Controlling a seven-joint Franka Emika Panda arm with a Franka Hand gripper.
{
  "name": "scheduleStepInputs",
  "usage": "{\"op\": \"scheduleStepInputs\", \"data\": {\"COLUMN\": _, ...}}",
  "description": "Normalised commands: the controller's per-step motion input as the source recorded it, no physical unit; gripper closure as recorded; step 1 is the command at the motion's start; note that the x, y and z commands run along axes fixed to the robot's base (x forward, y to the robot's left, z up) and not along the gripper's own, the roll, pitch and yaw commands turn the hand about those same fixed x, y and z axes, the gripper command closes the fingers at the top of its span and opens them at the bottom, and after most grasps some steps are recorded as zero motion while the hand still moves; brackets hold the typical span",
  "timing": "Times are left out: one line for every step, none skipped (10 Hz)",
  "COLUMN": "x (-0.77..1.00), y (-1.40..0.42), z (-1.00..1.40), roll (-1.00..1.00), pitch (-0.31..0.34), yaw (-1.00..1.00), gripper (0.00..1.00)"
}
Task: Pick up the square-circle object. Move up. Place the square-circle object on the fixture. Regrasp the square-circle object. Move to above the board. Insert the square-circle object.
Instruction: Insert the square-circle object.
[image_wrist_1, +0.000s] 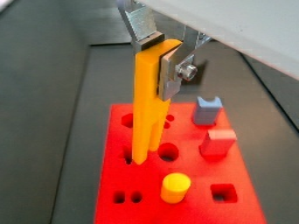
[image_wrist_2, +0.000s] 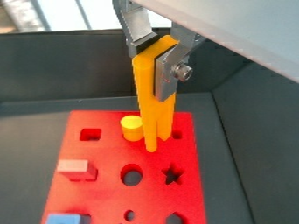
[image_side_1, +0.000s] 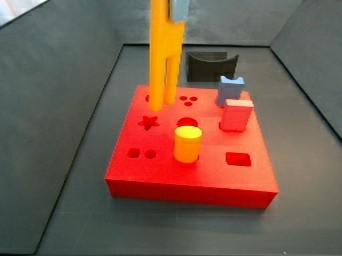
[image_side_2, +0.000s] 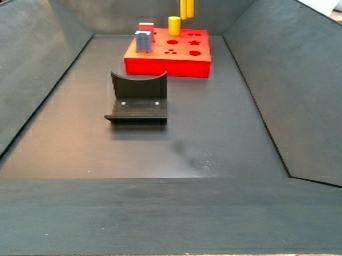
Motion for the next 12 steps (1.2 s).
{"op": "scheduleStepInputs", "data": {"x": -0.02, "y": -0.07, "z": -0.28, "roll": -0.16, "pitch": -0.200, "yaw": -0.93, "gripper": 1.00}}
{"op": "scheduleStepInputs", "data": {"x": 0.00, "y": -0.07, "z": -0.24, "roll": -0.14, "pitch": -0.177, "yaw": -0.95, "gripper": 1.00}}
{"op": "scheduleStepInputs", "data": {"x": 0.00, "y": -0.08, "z": -0.14, "roll": -0.11, "pitch": -0.079, "yaw": -0.97, "gripper": 1.00}}
{"op": "scheduleStepInputs", "data": {"x": 0.00, "y": -0.13, "z": -0.09, "roll": -0.07, "pitch": -0.036, "yaw": -0.97, "gripper": 1.00}}
{"op": "scheduleStepInputs", "data": {"x": 0.00, "y": -0.07, "z": 0.00, "roll": -0.01, "pitch": -0.011, "yaw": -1.00, "gripper": 1.00}}
{"op": "scheduleStepInputs", "data": {"x": 0.00, "y": -0.01, "z": 0.00, "roll": 0.00, "pitch": 0.000, "yaw": -1.00, "gripper": 1.00}}
{"op": "scheduleStepInputs", "data": {"x": 0.00, "y": 0.00, "z": 0.00, "roll": 0.00, "pitch": 0.000, "yaw": -1.00, "gripper": 1.00}}
{"op": "scheduleStepInputs", "data": {"x": 0.00, "y": -0.43, "z": -0.13, "roll": 0.06, "pitch": 0.027, "yaw": -0.73, "gripper": 1.00}}
{"op": "scheduleStepInputs", "data": {"x": -0.17, "y": -0.68, "z": -0.41, "roll": 0.00, "pitch": 0.039, "yaw": -0.41, "gripper": 1.00}}
{"op": "scheduleStepInputs", "data": {"x": -0.31, "y": -0.61, "z": -0.48, "roll": -0.02, "pitch": 0.000, "yaw": -0.37, "gripper": 1.00}}
{"op": "scheduleStepInputs", "data": {"x": -0.22, "y": -0.35, "z": -0.35, "roll": -0.01, "pitch": -0.036, "yaw": -0.34, "gripper": 1.00}}
{"op": "scheduleStepInputs", "data": {"x": -0.15, "y": 0.00, "z": -0.09, "roll": 0.00, "pitch": 0.000, "yaw": -0.41, "gripper": 1.00}}
